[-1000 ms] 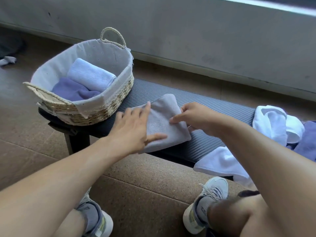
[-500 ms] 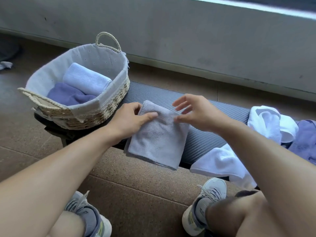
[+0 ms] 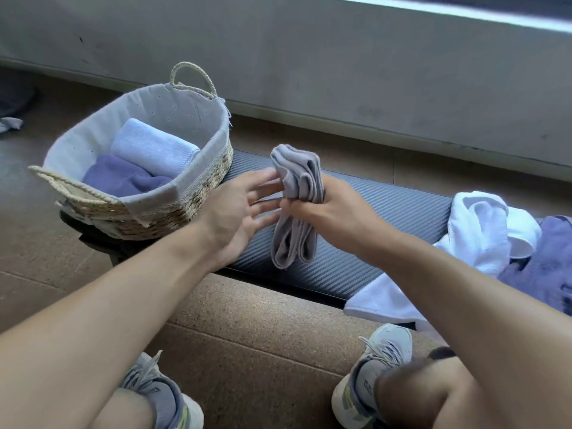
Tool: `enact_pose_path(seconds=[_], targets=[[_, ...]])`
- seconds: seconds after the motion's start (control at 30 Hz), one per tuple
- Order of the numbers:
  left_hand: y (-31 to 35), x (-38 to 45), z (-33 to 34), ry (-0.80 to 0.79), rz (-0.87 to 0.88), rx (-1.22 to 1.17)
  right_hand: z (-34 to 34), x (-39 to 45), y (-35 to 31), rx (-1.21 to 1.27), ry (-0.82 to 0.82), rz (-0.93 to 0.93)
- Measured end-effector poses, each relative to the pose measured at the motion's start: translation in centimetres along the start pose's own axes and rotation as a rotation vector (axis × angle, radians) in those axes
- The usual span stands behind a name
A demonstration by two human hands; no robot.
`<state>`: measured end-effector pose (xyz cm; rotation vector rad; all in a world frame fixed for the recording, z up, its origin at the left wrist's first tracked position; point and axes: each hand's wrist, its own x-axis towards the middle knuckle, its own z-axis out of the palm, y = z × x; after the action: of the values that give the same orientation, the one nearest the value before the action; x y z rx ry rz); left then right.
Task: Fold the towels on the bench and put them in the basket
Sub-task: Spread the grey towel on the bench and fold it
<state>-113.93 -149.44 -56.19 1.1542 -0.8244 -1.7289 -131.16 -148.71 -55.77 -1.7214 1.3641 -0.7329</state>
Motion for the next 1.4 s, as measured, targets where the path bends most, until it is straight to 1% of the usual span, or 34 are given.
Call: enact_pose_path(seconds=[0.07,0.13,0.2,0.37,0.47,0.53,0.63,0.73,0.83,0.9,1.0,1.03,1.13,1.2,1.23,1.3,1.4], targets=[[-0.5,-1.0,1.2,-0.019,0.138,0.161,0.0,0.2,0.0,0.095,0.022,0.015],[-1.0,-1.5,1.8,-0.064,0.195,0.186,0.1,0.2,-0.2,0.165,0.015,0.013],[-1.3,-1.5,1.8,-0.09,0.231,0.228,0.2,0.1,-0.1,0.202,-0.004,0.001],[-1.2,-1.5,1.4,-0.034,0.279,0.339,-0.1,-0.3,-0.4,0.339,-0.107,0.001],[-1.1,-1.7,1.4,-0.013,0.296,0.401,-0.5,-0.7,-0.8,0.389,-0.181,0.043],[-1.1,-1.8,1.4,0.018,0.324,0.469,-0.6,-0.8,-1.1,0.406,-0.178,0.058],[-1.3,-2.1,1.6,0.081,0.39,0.628,-0.4,-0.7,-1.6,0.47,-0.107,0.113],[-1.7,-2.6,2.1,0.074,0.416,0.708,0.3,-0.7,-2.2,0.52,0.024,0.197],[-2.1,-2.8,2.3,0.045,0.416,0.722,1.2,-0.6,-2.5,0.589,0.19,0.277],[-2.1,-2.9,2.5,0.065,0.422,0.727,1.6,-0.6,-2.4,0.592,0.218,0.284],[-2.0,-3.0,2.9,0.163,0.463,0.679,1.9,-0.6,-2.4,0.597,0.243,0.299],[-1.8,-2.8,2.8,0.211,0.472,0.657,1.8,-0.7,-2.5,0.588,0.278,0.309],[-1.1,-1.2,1.8,0.324,0.392,0.494,0.3,-0.3,-2.5,0.576,0.453,0.376],[-0.6,0.2,0.3,0.347,0.288,0.36,-2.2,0.1,-2.3,0.6,0.586,0.438],[-0.5,1.1,-0.7,0.351,0.237,0.344,-3.7,0.2,-1.9,0.601,0.634,0.461],[-0.4,2.3,-2.4,0.346,0.163,0.387,-6.5,0.3,-0.4,0.568,0.636,0.51],[-0.8,3.2,-4.1,0.316,0.095,0.463,-8.5,0.0,2.8,0.431,0.549,0.617]])
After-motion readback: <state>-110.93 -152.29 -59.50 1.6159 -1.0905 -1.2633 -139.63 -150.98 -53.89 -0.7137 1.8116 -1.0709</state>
